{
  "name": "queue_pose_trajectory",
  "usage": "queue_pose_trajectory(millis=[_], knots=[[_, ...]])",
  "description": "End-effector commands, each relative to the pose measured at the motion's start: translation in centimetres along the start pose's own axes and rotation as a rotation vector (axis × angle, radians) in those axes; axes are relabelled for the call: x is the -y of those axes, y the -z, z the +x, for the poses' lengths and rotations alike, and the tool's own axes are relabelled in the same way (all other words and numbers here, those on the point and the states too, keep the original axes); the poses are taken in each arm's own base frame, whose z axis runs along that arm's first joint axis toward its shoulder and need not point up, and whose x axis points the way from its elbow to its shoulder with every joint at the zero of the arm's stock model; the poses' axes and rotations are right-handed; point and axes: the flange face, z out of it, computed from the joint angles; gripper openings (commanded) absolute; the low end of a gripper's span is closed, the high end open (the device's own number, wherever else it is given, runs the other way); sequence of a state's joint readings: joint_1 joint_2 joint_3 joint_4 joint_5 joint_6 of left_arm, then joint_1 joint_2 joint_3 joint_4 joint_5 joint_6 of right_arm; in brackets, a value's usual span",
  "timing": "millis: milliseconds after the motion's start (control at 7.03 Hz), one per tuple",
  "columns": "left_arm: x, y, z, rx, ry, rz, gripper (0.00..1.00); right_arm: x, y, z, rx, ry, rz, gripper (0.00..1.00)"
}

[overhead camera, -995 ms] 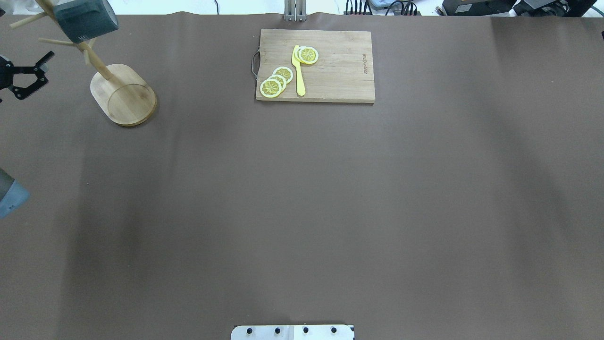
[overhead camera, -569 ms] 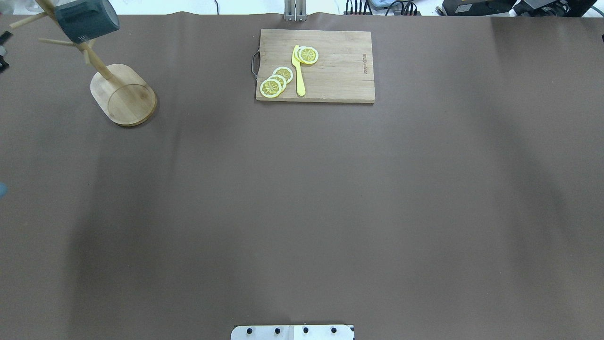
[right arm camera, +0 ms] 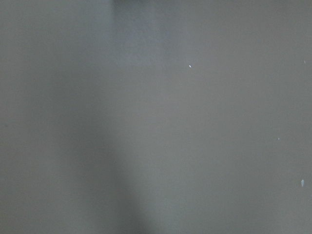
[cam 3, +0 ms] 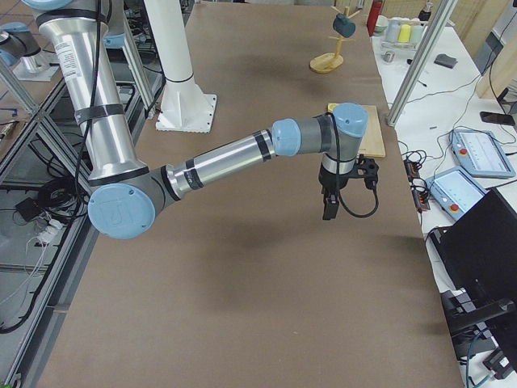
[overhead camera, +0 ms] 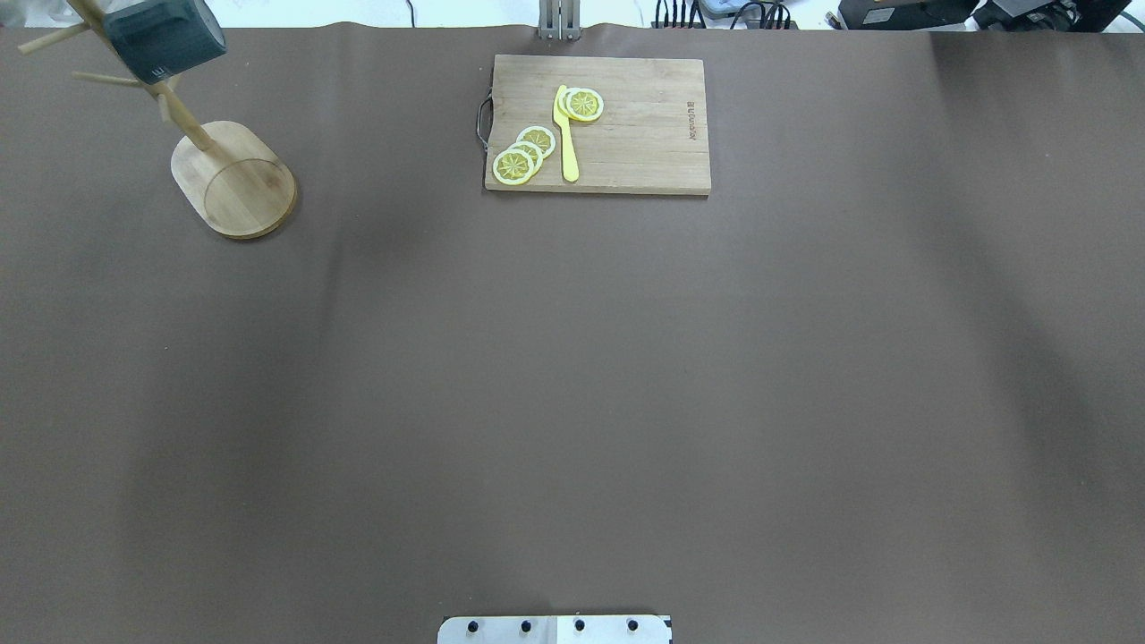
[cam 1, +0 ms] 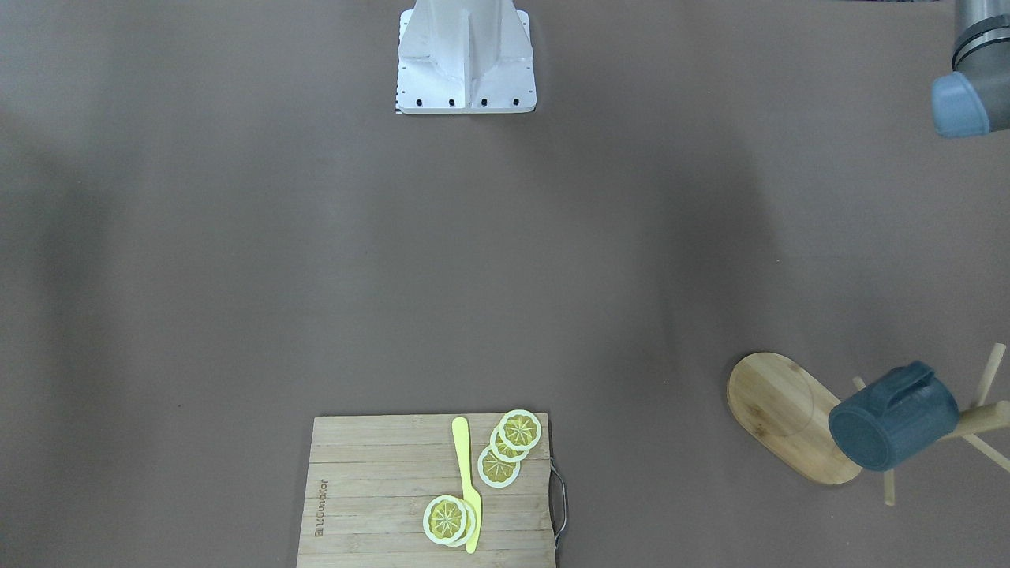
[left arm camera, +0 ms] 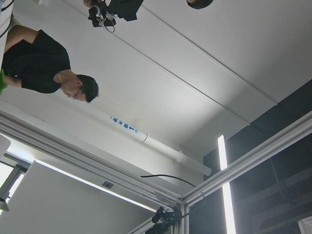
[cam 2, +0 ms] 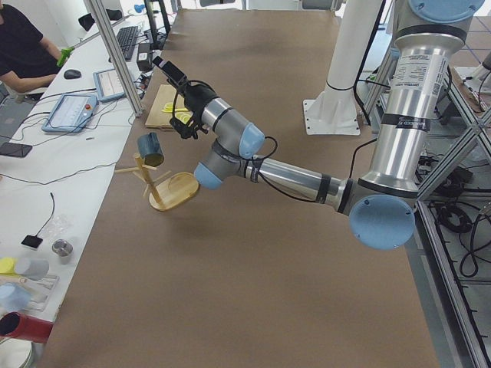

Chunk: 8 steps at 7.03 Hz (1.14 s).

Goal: Hang cup on storage rack

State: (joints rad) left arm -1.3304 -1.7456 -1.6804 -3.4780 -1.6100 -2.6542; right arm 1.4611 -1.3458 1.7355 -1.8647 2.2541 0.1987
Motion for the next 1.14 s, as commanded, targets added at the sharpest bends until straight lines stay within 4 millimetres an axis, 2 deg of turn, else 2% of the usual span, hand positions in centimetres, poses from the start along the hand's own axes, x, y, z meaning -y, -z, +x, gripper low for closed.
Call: queue_pose_trajectory(millis=[0,142,284,426,569,711,995], knots=[[1.1,0.1,4.8,0.108,-0.309,0.074,0.98,-3.5,-4.0,5.3,-0.052,-0.07,-0.057,1.0],[2.0,-0.2,7.8,0.155,-0.422,0.117,0.98,-6.2,-7.0,8.6,-0.075,-0.072,-0.054,1.0],[3.0,-0.8,10.4,0.256,-0.555,0.164,0.98,-7.7,-9.7,11.5,-0.06,-0.066,-0.029,1.0],[5.2,0.1,12.6,0.394,-0.711,0.23,0.98,-7.9,-10.5,12.8,-0.042,-0.08,-0.03,1.0],[7.7,1.2,13.2,0.554,-0.897,0.266,0.98,-7.9,-10.0,13.3,-0.029,-0.093,-0.022,1.0],[11.1,3.6,12.2,0.743,-1.052,0.277,0.98,-8.0,-9.0,13.6,0.007,-0.108,-0.006,1.0],[17.0,8.0,9.1,1.078,-1.323,0.2,0.98,-7.9,-8.4,13.3,0.052,-0.109,0.003,1.0]])
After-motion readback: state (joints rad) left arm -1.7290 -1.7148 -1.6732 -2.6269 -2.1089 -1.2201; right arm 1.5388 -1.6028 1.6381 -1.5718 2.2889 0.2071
